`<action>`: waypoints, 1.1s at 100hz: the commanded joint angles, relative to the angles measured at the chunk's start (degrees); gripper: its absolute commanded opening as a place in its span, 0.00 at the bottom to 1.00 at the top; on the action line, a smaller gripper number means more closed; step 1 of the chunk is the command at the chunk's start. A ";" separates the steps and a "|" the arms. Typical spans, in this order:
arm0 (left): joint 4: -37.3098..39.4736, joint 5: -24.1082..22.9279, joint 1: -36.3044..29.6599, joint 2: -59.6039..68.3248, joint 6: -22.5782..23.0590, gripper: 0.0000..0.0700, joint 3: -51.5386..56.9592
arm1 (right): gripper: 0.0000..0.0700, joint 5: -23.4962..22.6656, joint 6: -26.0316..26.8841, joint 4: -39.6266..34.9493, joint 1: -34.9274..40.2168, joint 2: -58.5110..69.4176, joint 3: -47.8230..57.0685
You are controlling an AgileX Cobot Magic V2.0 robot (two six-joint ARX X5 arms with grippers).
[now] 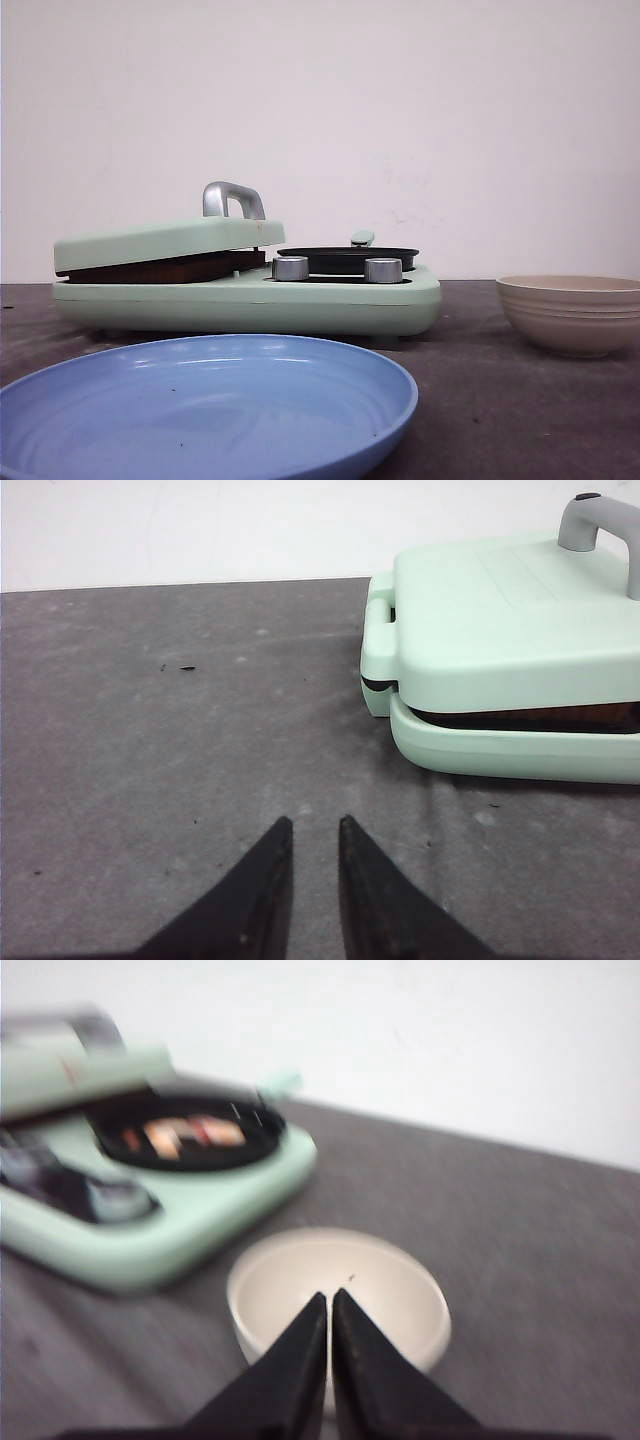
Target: Make breakfast with bread and shrimp
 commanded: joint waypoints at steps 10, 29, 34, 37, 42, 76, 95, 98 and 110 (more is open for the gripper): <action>-0.15 0.09 0.11 -0.09 0.74 0.00 -1.03 | 0.00 1.57 -3.93 -7.39 -1.27 -5.97 -0.13; -0.13 0.04 0.11 -0.09 0.74 0.00 -1.01 | 0.00 2.45 -4.66 -7.93 -4.17 -5.81 -0.13; -0.13 0.07 0.11 -0.09 0.74 0.00 -1.01 | 0.00 2.40 -4.81 -7.96 -5.86 -5.81 -0.13; -0.13 0.07 0.11 -0.09 0.74 0.00 -1.01 | 0.00 2.32 -4.81 -7.96 -7.19 -5.81 -0.13; -0.15 0.04 0.11 -0.09 0.74 0.00 -1.01 | 0.00 1.73 -4.81 -7.96 -9.57 -5.81 -0.13; -0.13 0.07 0.11 -0.09 0.74 0.00 -1.01 | 0.00 -0.72 -4.74 -8.13 -11.04 -5.81 -0.13; -0.13 0.04 0.11 -0.09 0.72 0.00 -1.01 | 0.00 -2.34 -4.74 -8.09 -10.93 -5.81 -0.13; -0.13 0.07 0.11 -0.09 0.74 0.00 -1.01 | 0.00 -2.32 -4.74 -8.02 -10.91 -5.81 -0.13; -0.13 0.07 0.11 -0.09 0.74 0.00 -1.01 | 0.00 -2.27 -4.74 -7.39 -10.91 -5.81 -0.13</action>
